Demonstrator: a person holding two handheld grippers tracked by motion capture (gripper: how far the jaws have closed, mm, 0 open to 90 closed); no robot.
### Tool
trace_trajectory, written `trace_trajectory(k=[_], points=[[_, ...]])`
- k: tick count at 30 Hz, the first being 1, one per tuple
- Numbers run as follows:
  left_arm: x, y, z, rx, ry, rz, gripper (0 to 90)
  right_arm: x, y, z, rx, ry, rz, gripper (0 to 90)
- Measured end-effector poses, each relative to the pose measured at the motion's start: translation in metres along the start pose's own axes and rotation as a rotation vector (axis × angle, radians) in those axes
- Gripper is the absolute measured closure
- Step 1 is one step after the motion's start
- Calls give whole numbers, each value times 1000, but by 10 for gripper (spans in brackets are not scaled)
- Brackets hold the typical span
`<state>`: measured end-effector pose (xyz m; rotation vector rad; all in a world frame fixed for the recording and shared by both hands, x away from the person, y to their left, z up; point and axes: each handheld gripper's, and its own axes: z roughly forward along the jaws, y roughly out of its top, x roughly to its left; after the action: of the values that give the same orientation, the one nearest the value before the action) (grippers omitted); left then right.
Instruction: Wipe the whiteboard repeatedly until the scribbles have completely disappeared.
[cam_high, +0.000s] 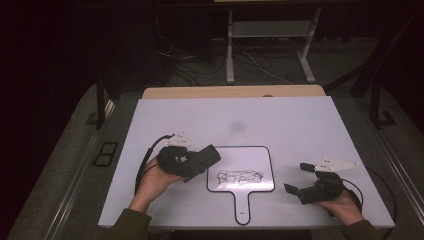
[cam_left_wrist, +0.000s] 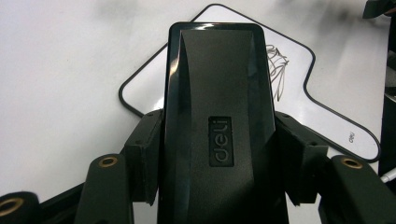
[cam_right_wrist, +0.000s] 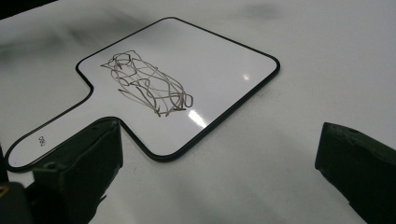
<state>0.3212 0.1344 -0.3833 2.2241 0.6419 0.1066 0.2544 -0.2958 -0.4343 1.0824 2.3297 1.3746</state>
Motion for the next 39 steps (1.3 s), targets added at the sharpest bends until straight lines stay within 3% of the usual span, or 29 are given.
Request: trace_trajectory(k=[24,39], points=[[-10,20,29,26,-18,47,397,0,0,-1,-7,0,2,0],[-17,38,62,51,-47,78,396,-1,0,0,-6,1,0,0]])
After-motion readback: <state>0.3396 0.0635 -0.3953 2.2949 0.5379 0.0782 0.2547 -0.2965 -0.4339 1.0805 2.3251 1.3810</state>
